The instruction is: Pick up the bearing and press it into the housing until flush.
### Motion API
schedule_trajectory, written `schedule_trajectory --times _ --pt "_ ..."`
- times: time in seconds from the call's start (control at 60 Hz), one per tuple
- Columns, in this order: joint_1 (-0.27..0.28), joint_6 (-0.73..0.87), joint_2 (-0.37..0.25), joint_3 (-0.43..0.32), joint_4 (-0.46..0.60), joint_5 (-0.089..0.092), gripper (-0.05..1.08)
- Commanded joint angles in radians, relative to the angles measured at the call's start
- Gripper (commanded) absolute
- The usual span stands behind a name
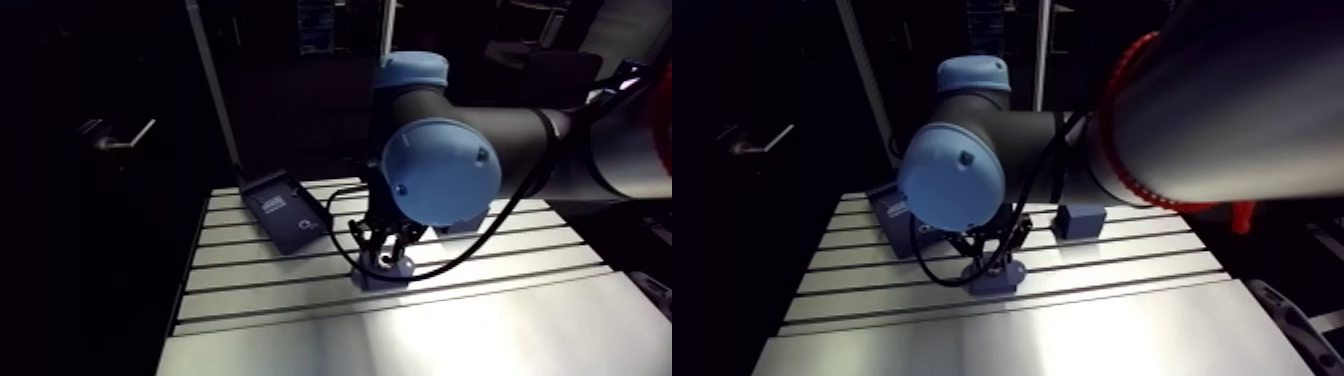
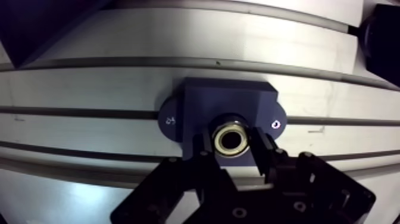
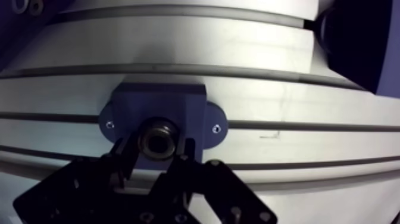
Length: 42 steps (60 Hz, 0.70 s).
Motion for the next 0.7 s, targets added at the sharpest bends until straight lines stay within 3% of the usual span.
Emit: schedule_trajectory --times 0.017,0.7 --pt "0.001 0.000 0.000 0.000 0.000 0.000 0.59" --pt "0.001 0.000 0.002 0.000 0.000 0.000 0.59"
